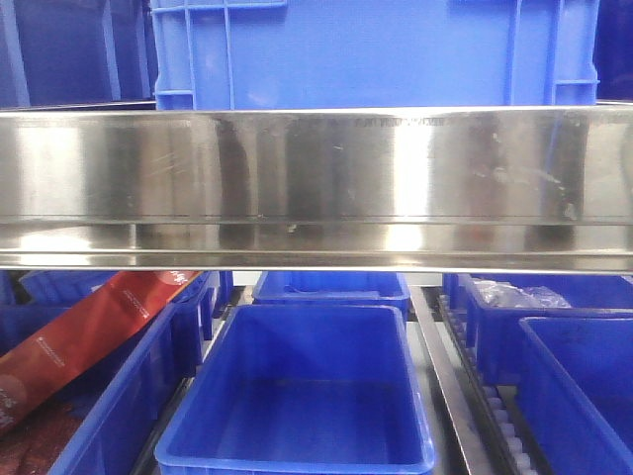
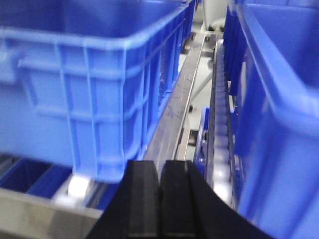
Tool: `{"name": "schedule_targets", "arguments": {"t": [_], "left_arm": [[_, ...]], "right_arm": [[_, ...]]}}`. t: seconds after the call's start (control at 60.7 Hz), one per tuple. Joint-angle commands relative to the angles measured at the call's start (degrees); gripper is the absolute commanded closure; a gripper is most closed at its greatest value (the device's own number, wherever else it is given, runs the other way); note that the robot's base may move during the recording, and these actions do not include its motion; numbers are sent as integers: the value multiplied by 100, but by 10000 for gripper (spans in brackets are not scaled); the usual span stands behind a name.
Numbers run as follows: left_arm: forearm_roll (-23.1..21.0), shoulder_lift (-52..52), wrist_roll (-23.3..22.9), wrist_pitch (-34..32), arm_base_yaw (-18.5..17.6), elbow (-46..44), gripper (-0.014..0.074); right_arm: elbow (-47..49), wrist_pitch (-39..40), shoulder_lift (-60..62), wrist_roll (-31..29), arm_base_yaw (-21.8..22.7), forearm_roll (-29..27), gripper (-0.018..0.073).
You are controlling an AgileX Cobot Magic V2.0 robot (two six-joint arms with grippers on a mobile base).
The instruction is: Place cylindrical capacitor in blue bin on shelf
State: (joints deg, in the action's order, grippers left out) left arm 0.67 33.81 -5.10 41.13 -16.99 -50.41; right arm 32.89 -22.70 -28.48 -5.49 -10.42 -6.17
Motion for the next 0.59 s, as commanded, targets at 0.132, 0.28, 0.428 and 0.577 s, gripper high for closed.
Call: {"name": "schedule_targets", "arguments": {"t": [0.132,0.28,0.428,0.577], "left_arm": [[13,-43,-43,-176,25,0,708],[13,-43,-43,-176,25,0,708],[13,-43,-43,-176,25,0,708],[13,-43,-43,-176,25,0,708]], "right_arm": [[-784,557,1283,16,38,62,661],[-810,558,1669,16,38,62,661],[-810,559,1736,16,38,62,661],[-810,559,1736,16,38,62,661]]}}
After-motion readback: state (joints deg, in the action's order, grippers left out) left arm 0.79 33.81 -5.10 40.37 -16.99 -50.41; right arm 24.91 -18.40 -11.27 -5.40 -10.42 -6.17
